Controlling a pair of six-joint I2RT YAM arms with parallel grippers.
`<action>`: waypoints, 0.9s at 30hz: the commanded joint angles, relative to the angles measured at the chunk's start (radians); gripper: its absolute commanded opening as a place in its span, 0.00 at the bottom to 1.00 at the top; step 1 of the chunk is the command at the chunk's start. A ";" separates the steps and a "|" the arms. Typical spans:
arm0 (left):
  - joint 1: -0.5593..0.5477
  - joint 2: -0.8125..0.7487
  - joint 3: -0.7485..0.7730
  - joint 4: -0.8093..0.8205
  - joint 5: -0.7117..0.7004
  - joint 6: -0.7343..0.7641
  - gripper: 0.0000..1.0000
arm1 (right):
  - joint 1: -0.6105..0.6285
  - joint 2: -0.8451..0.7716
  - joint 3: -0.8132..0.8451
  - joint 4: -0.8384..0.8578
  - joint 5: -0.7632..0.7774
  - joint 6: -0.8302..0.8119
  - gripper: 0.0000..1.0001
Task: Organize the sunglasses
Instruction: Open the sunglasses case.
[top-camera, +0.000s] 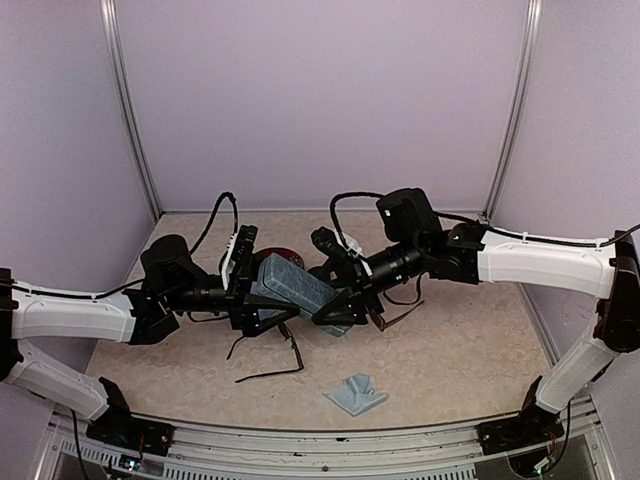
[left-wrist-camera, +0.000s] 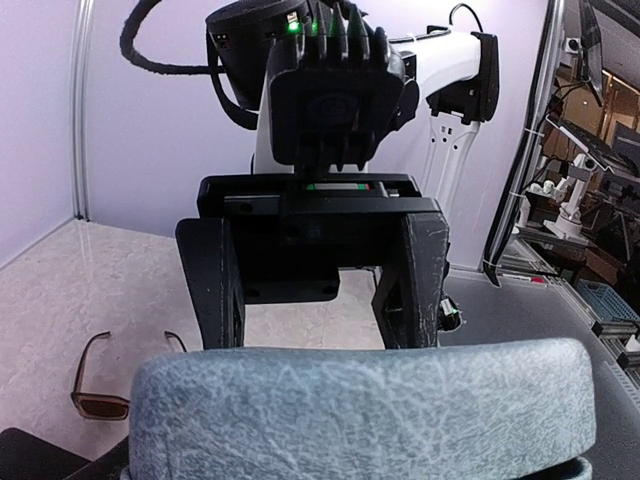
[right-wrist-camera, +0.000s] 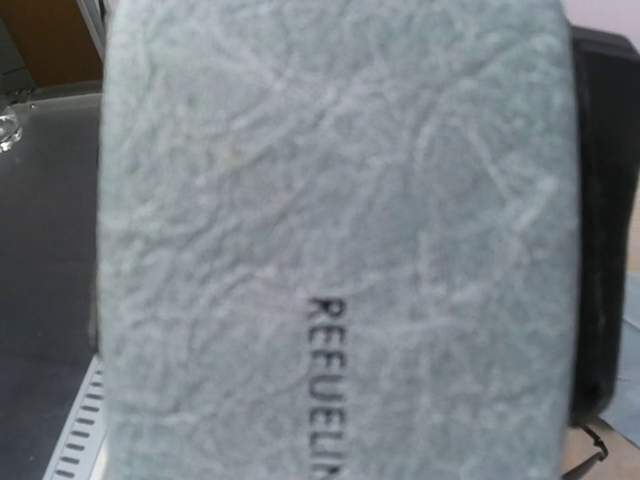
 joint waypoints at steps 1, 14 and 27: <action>-0.006 -0.007 0.016 0.020 0.014 0.015 0.86 | -0.017 -0.010 0.005 0.058 -0.051 0.026 0.35; -0.006 -0.016 -0.005 0.076 0.002 -0.008 0.84 | -0.032 -0.005 -0.027 0.122 -0.092 0.080 0.35; -0.006 -0.007 -0.002 0.074 -0.001 -0.009 0.53 | -0.031 0.010 -0.040 0.157 -0.075 0.120 0.37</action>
